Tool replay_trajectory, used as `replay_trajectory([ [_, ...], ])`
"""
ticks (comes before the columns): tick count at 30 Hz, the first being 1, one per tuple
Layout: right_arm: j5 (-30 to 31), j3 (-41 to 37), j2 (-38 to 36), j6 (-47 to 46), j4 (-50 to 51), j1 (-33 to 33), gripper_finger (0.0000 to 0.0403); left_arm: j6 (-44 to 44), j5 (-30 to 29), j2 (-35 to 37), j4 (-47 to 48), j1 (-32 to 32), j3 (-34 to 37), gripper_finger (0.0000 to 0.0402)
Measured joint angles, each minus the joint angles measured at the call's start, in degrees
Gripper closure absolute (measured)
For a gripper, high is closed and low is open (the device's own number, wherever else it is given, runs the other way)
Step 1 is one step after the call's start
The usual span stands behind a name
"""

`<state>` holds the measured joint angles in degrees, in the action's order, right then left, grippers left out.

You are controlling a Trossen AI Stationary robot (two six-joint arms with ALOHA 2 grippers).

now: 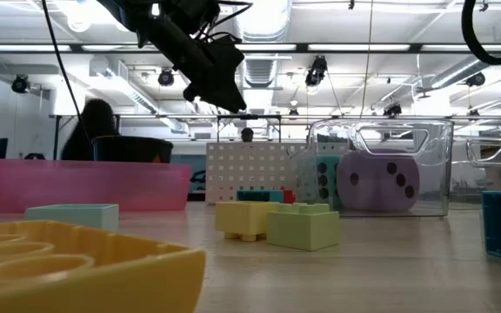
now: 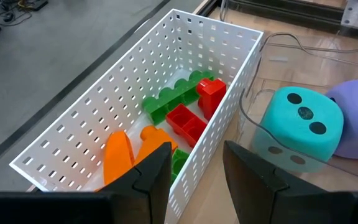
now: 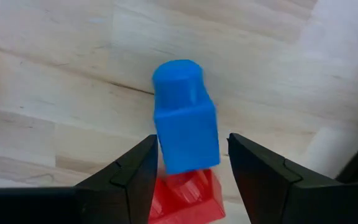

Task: Pick & Place Toys
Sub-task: Put the big dark blue game piece into the white bin

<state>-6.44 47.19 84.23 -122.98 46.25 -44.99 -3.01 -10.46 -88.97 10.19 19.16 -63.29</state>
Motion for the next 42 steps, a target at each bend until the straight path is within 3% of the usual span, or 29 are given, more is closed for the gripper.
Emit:
replay_trajectory([
  [13,0.67,0.58,2.05,0.41,0.65,0.00,0.0207,0.00,0.00,0.00,0.01,0.00,0.00,0.0252],
  [30,3.67,1.96,1.33,8.56,1.50,0.00,0.0207,-0.02,0.00,-0.02,0.11,0.00,-0.02,0.0252],
  [42,5.67,3.32,1.31,6.16,0.85,0.02,0.0207,-0.04,0.02,-0.02,0.11,0.00,-0.02,0.0252],
])
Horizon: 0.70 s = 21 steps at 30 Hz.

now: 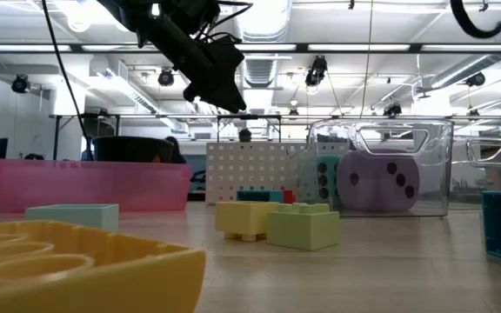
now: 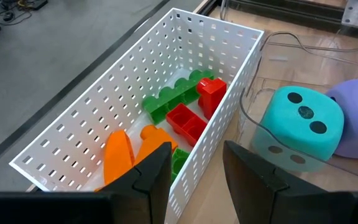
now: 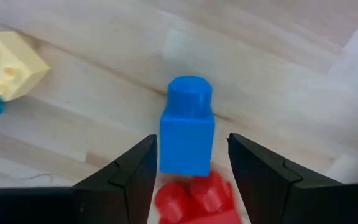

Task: Pick & Place Toys
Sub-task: Put the big dark blue game piece into the white bin

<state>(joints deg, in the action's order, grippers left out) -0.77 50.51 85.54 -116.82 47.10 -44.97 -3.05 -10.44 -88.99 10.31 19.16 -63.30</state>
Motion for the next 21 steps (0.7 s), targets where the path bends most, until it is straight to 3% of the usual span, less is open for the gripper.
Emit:
replay_trajectory([
  [21,-2.24,2.20,3.81,-0.21,-0.56,-0.02,0.0207,0.00,-0.02,-0.02,0.07,0.00,-0.01,0.0253],
])
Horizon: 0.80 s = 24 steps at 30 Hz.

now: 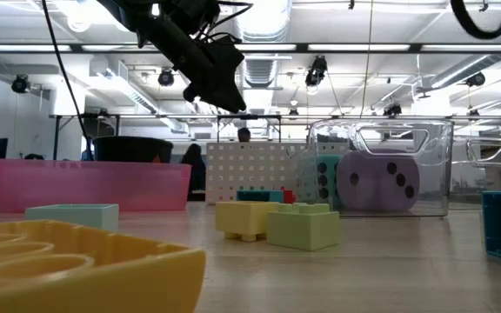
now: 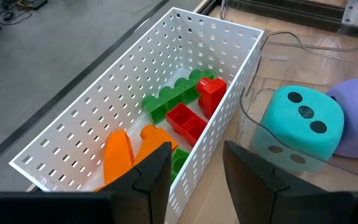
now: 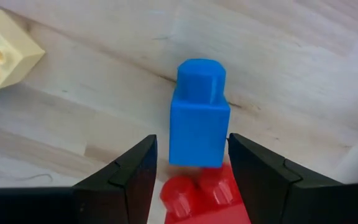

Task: Pick & Place Toys
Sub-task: Put the big dark blue game piece into the white bin

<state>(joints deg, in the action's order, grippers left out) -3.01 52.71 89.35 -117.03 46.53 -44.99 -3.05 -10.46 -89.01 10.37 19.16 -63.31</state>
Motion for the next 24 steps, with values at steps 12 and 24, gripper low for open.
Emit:
replay_trajectory([
  [12,0.01,0.39,1.69,0.02,-0.30,0.00,0.0207,0.00,0.00,0.00,0.15,0.00,0.00,0.0253],
  [24,-0.01,0.33,6.42,1.20,-0.84,0.00,0.0207,0.00,0.00,0.00,0.16,0.00,0.02,0.0253],
])
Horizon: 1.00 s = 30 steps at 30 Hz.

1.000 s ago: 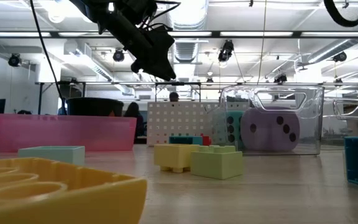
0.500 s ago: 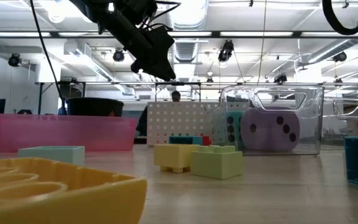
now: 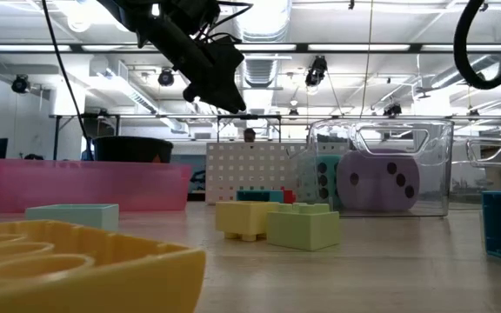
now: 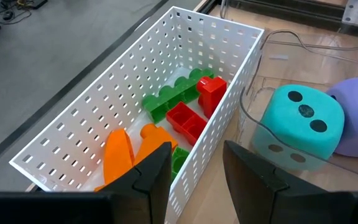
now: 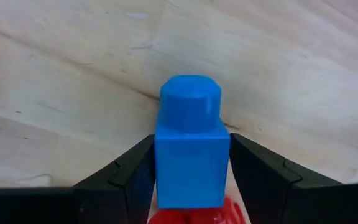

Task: Pick & Place Toys
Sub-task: Put the big dark blue game piece into the white bin

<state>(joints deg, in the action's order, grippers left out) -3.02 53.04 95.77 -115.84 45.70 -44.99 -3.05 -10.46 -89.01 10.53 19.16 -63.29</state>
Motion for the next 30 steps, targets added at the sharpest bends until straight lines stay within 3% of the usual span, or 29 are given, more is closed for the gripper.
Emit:
replay_trajectory([
  [23,0.19,0.09,1.83,1.94,1.62,0.04,0.0208,0.00,0.01,0.00,0.04,0.00,-0.02,0.0252],
  [30,0.19,0.07,1.79,0.73,2.46,0.01,0.0261,0.00,0.00,0.00,0.04,0.00,-0.02,0.0252],
])
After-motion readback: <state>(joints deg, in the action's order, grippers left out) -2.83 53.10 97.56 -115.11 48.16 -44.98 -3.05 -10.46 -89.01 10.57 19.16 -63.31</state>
